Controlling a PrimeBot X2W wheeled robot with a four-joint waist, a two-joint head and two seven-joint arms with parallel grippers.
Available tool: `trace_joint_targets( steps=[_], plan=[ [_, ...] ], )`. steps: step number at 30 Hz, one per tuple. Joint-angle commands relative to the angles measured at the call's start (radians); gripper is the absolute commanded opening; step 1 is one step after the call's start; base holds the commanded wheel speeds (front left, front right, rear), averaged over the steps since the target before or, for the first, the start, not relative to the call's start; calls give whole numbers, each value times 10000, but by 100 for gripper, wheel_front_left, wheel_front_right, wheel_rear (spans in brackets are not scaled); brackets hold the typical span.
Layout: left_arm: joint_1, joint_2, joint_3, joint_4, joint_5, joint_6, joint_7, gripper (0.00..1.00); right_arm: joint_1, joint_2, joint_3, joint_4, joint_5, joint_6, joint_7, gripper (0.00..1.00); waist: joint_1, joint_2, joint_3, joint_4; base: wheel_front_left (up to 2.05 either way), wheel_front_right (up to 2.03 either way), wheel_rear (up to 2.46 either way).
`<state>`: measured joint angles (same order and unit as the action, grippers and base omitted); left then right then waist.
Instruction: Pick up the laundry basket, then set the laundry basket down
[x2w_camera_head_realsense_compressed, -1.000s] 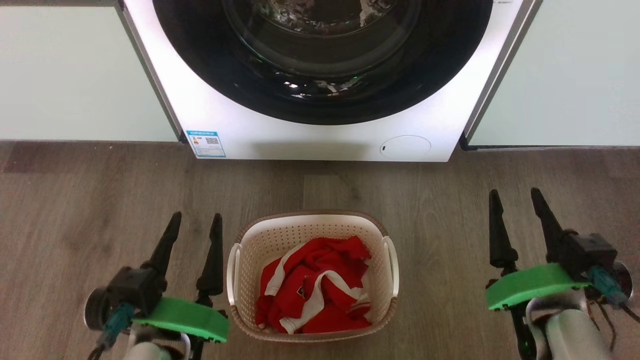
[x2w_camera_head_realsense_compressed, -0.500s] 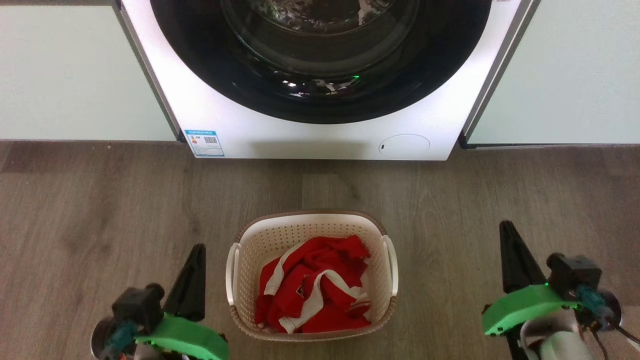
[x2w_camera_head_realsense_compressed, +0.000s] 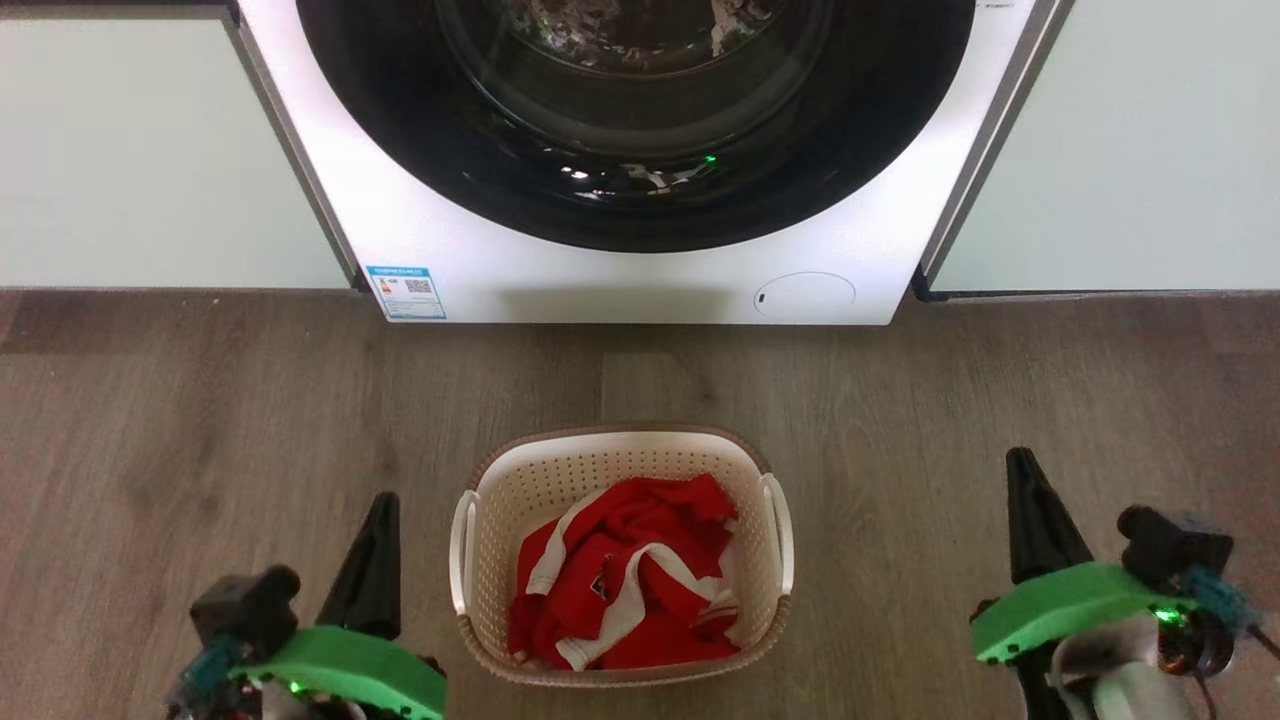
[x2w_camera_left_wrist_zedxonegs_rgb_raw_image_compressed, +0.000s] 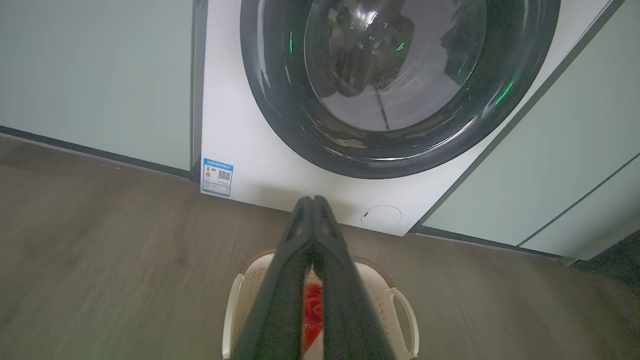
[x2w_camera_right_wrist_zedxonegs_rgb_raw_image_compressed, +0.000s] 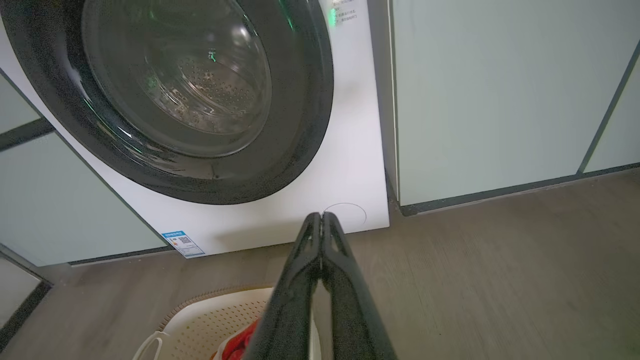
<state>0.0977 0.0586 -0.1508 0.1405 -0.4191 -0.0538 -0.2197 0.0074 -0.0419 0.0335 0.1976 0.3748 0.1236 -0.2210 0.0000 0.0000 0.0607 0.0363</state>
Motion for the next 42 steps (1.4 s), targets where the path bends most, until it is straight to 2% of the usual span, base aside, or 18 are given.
trace_joint_targets(
  steps=[1, 42],
  plan=[
    [-496, 101, 140, -266, -295, -92, 32, 0, -393, -136, -54, -276, 319, 10, 69, 0, 0, 0, -8, -4, 0, 0, 0],
    [-1066, 232, 802, 215, -4875, -350, 1045, 0, -660, -277, -362, -10, 5010, 33, 1116, 0, 0, 0, -220, -139, 0, 0, 0]
  ],
)
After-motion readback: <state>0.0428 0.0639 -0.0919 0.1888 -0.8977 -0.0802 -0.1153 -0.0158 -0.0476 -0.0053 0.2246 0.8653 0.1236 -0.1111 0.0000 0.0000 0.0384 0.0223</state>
